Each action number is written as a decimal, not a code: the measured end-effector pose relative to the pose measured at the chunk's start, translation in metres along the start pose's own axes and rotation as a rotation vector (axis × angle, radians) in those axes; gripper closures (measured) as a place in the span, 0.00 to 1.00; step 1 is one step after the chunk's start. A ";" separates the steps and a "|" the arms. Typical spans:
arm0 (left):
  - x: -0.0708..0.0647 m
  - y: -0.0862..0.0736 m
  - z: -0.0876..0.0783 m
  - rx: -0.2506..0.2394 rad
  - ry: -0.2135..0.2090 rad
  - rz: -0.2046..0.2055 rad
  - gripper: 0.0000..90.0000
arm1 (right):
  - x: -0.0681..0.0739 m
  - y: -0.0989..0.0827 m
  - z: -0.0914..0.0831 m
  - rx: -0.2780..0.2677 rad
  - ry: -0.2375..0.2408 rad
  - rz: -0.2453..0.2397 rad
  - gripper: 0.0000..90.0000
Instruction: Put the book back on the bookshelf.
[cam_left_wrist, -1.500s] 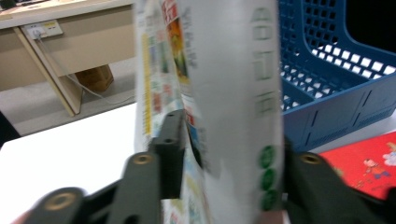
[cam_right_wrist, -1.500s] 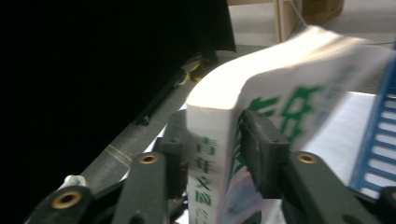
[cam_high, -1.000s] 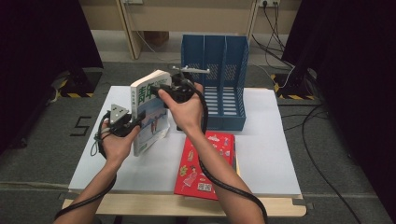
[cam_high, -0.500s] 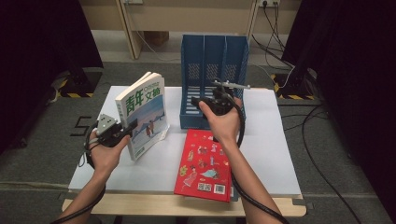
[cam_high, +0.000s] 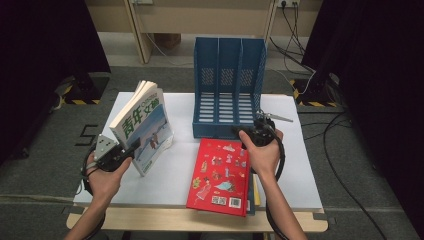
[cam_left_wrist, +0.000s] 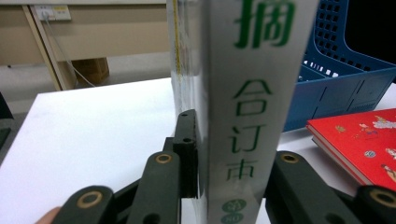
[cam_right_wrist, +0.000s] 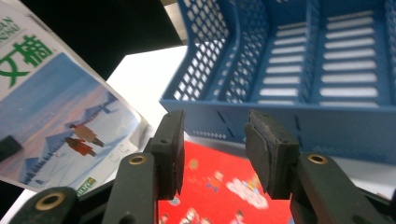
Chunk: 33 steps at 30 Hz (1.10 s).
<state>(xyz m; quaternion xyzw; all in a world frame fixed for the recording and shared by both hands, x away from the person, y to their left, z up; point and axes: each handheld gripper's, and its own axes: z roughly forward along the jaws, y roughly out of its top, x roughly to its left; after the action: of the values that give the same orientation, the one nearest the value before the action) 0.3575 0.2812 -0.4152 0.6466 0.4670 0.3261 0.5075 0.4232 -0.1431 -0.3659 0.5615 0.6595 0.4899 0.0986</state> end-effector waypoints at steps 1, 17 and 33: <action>0.001 0.001 0.000 -0.005 0.000 -0.008 0.79 | -0.004 -0.004 -0.002 -0.002 -0.006 0.012 0.64; 0.015 0.025 0.009 -0.078 -0.031 -0.033 0.73 | -0.020 -0.024 -0.006 0.005 -0.019 0.041 0.64; 0.012 0.025 0.014 -0.074 -0.033 -0.040 0.80 | -0.032 -0.038 -0.010 0.013 -0.035 0.073 0.64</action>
<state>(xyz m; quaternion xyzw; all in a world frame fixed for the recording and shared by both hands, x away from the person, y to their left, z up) 0.3816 0.2865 -0.3960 0.6232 0.4590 0.3223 0.5450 0.4030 -0.1710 -0.4023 0.5942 0.6398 0.4793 0.0885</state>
